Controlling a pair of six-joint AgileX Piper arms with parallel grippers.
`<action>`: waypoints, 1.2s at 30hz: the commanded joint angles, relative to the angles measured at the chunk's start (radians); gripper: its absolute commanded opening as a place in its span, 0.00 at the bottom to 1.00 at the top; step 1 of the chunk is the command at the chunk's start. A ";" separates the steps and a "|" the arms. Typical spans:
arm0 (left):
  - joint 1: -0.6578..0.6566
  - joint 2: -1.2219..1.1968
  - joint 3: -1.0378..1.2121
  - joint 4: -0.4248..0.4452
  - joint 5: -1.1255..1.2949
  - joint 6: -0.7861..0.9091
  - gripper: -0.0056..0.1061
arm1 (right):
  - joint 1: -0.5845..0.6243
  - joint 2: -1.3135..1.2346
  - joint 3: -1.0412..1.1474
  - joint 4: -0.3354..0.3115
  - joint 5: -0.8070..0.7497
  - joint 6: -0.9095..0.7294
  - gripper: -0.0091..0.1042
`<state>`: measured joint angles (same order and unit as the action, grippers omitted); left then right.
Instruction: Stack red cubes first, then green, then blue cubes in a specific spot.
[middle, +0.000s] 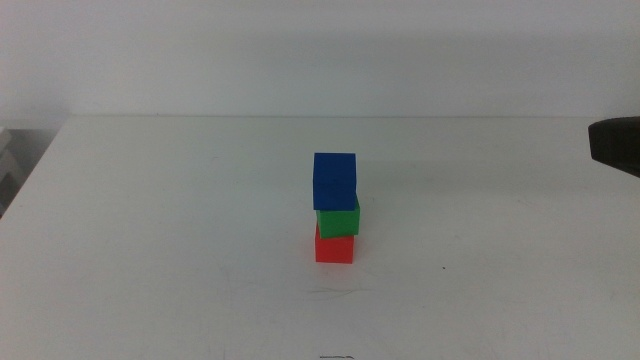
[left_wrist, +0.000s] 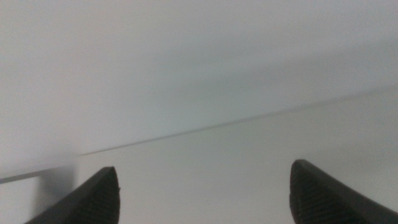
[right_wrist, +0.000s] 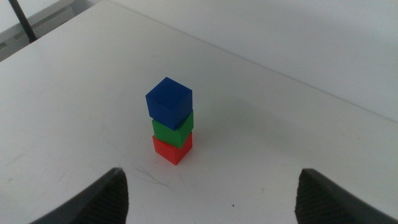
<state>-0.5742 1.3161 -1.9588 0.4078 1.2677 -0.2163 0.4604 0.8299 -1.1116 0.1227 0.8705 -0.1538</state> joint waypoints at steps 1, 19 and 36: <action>0.069 -0.061 -0.019 -0.011 0.046 0.035 0.89 | -0.006 -0.006 -0.026 -0.006 -0.070 -0.009 0.74; 0.409 -0.229 0.196 -0.178 -0.150 0.155 0.89 | -0.006 -0.005 -0.026 -0.006 -0.070 -0.009 0.74; 0.409 -0.220 0.196 -0.149 -0.149 0.155 0.89 | -0.006 -0.005 -0.026 -0.006 -0.070 -0.009 0.74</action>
<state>-0.1656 1.1252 -1.7435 0.2444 1.1887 -0.0573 0.4604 0.8299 -1.1116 0.1227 0.8705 -0.1538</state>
